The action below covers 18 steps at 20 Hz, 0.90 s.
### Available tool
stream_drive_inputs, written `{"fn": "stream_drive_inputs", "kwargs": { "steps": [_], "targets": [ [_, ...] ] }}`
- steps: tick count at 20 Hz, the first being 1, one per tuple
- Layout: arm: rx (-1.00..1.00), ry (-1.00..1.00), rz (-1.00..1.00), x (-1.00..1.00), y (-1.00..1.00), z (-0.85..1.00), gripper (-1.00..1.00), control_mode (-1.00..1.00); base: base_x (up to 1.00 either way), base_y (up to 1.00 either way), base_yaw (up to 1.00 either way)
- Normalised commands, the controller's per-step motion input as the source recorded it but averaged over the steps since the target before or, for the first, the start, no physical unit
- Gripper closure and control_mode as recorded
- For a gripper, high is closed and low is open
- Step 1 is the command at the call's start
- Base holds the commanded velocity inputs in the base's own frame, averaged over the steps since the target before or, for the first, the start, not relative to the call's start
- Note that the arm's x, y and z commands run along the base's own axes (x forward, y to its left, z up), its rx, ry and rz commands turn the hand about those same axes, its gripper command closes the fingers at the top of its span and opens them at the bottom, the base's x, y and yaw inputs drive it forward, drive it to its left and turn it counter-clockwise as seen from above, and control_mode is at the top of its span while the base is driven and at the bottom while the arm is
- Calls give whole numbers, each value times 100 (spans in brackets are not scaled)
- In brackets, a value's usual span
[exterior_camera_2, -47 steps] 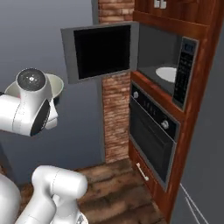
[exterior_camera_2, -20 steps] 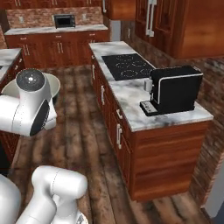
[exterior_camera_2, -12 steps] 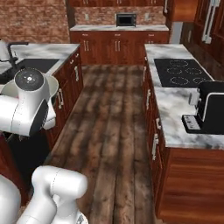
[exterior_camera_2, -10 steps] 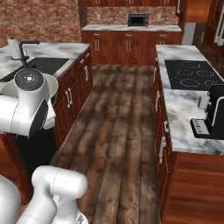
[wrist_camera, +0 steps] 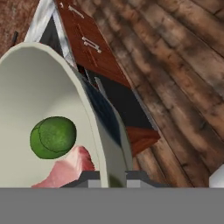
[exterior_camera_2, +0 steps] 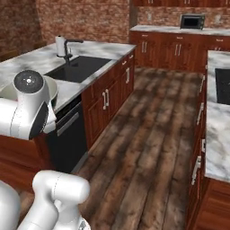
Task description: The microwave is finished heating the steak and avocado. Take the bowl containing the food and place it on the dining counter.
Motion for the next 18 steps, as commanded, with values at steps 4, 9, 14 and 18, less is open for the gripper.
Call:
{"fn": "stream_drive_inputs", "kwargs": {
  "steps": [4,9,14,18],
  "targets": [
    [0,0,0,0,0,0,100,100,0,30,24],
    [0,0,0,0,0,0,100,100,0,99,14],
    [0,0,0,0,0,0,100,100,-3,100,4],
    [0,0,0,0,0,0,100,100,0,100,-2]
  ]
}}
